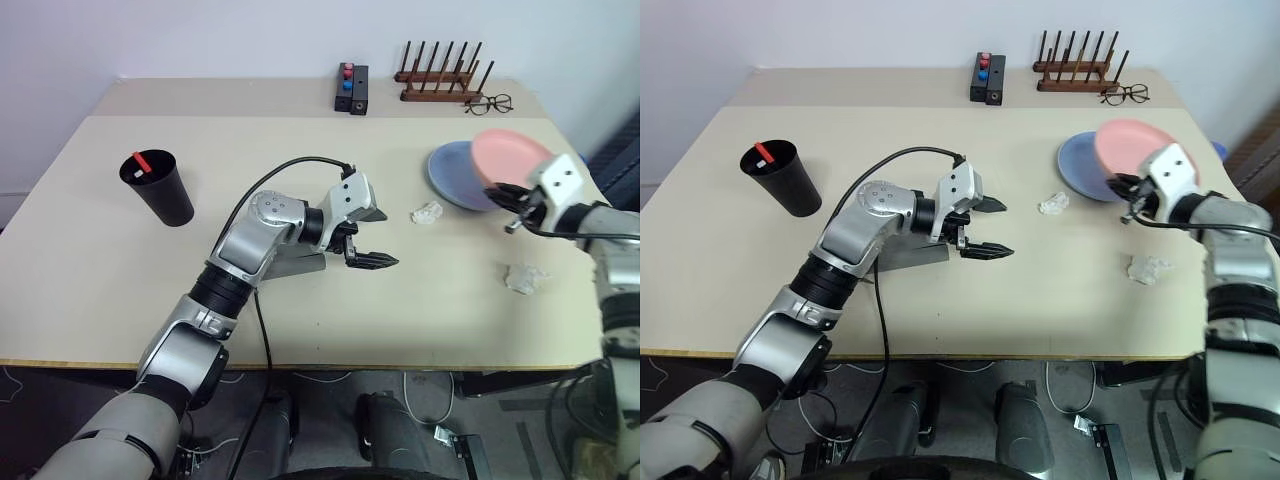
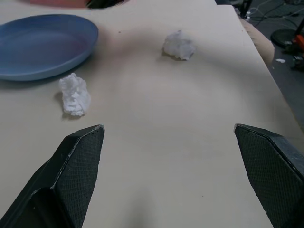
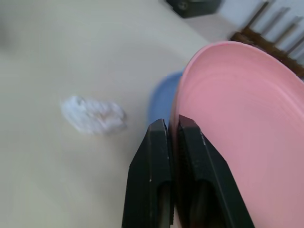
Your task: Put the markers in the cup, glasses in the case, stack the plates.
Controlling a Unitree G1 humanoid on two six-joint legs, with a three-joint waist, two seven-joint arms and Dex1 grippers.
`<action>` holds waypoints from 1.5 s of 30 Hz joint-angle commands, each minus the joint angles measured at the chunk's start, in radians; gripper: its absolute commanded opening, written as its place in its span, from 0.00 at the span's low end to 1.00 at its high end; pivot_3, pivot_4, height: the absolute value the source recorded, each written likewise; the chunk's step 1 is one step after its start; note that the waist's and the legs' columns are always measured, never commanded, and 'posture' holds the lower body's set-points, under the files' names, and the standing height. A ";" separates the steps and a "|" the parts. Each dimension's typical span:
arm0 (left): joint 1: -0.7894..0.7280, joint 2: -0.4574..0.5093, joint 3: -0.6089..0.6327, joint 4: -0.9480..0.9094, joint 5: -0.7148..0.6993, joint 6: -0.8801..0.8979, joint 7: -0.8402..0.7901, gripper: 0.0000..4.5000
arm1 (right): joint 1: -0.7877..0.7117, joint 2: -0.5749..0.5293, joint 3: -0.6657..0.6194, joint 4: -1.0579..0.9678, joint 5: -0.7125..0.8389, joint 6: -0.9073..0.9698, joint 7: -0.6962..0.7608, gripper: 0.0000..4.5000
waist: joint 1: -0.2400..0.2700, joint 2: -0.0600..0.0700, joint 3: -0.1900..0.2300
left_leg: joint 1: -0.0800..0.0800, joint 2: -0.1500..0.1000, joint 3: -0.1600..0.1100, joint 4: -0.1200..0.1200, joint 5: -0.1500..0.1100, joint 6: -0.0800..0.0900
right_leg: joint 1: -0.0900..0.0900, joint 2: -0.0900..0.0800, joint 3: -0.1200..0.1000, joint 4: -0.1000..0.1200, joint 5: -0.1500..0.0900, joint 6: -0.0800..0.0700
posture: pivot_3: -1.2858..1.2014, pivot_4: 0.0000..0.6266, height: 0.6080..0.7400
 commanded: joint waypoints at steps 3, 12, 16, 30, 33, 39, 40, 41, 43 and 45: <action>-0.034 -0.025 0.051 -0.058 -0.031 0.034 0.065 1.00 | -0.144 0.065 0.049 0.213 -0.076 -0.100 -0.023 0.01 | -0.001 0.000 0.000 | 0.000 0.000 0.000 -0.001 0.000 0.000 | 0.000 0.000 0.000 0.000 0.000 0.000 | 0.52 0.24 1.00; -0.011 -0.040 0.069 -0.112 -0.017 0.120 0.215 1.00 | -0.266 0.139 0.085 0.420 -0.177 -0.150 -0.185 0.01 | -0.005 0.000 0.000 | 0.000 -0.001 -0.001 -0.001 0.000 0.000 | -0.001 0.000 0.000 0.001 0.000 0.000 | 0.52 0.24 1.00; -0.009 -0.049 0.084 -0.126 -0.033 0.155 0.263 1.00 | -0.293 0.152 0.076 0.448 -0.188 -0.143 -0.234 0.01 | -0.005 0.000 0.000 | 0.000 -0.001 -0.001 -0.001 0.000 0.000 | -0.001 0.000 0.000 0.001 0.000 0.000 | 0.52 0.24 1.00; -0.022 -0.056 0.091 -0.099 -0.039 0.167 0.294 1.00 | -0.335 0.160 0.016 0.443 -0.141 -0.167 -0.238 0.89 | -0.006 0.000 0.000 | 0.000 -0.001 0.000 -0.001 0.000 -0.001 | -0.001 0.000 0.000 0.001 0.000 0.000 | 0.52 0.24 1.00; -0.026 -0.065 0.098 -0.091 -0.051 0.171 0.292 1.00 | -0.329 0.148 -0.006 0.426 -0.119 -0.169 -0.207 0.89 | -0.006 0.000 0.000 | 0.000 -0.001 0.000 -0.001 0.000 -0.001 | -0.001 0.000 0.000 0.001 0.000 0.000 | 0.52 0.24 1.00; -0.003 -0.056 0.090 -0.161 -0.150 0.234 0.175 1.00 | -0.259 0.069 -0.055 0.315 -0.052 -0.133 -0.065 0.89 | -0.001 0.001 0.001 | 0.000 -0.001 0.000 -0.001 0.000 0.000 | 0.000 0.000 0.000 0.001 0.000 0.000 | 0.52 0.24 1.00; 0.001 -0.051 0.085 -0.170 -0.157 0.239 0.162 1.00 | -0.235 0.053 -0.061 0.282 -0.039 -0.114 -0.037 0.89 | 0.000 0.001 0.001 | 0.000 -0.001 0.000 -0.001 0.000 0.000 | 0.000 0.000 0.000 0.000 0.000 0.000 | 0.52 0.24 1.00; 0.004 -0.045 0.077 -0.175 -0.161 0.243 0.151 1.00 | -0.205 0.035 -0.068 0.242 -0.022 -0.087 -0.003 0.89 | 0.000 0.001 0.001 | 0.000 -0.001 0.000 -0.001 0.000 0.000 | 0.000 0.000 0.000 0.000 0.000 0.000 | 0.52 0.24 1.00; 0.011 -0.024 0.052 -0.177 -0.157 0.238 0.117 1.00 | -0.109 -0.020 -0.087 0.126 0.015 -0.017 0.060 0.89 | 0.000 0.001 0.001 | 0.000 -0.001 0.000 -0.001 0.000 0.000 | 0.000 0.000 0.000 0.000 0.000 0.000 | 0.52 0.24 1.00; 0.010 -0.017 0.038 -0.163 -0.148 0.225 0.102 1.00 | 0.001 -0.073 -0.116 -0.011 0.063 0.084 0.108 0.89 | 0.001 0.001 0.001 | 0.000 -0.001 0.000 -0.001 0.000 0.000 | 0.000 0.000 0.000 0.000 0.000 0.000 | 0.52 0.24 1.00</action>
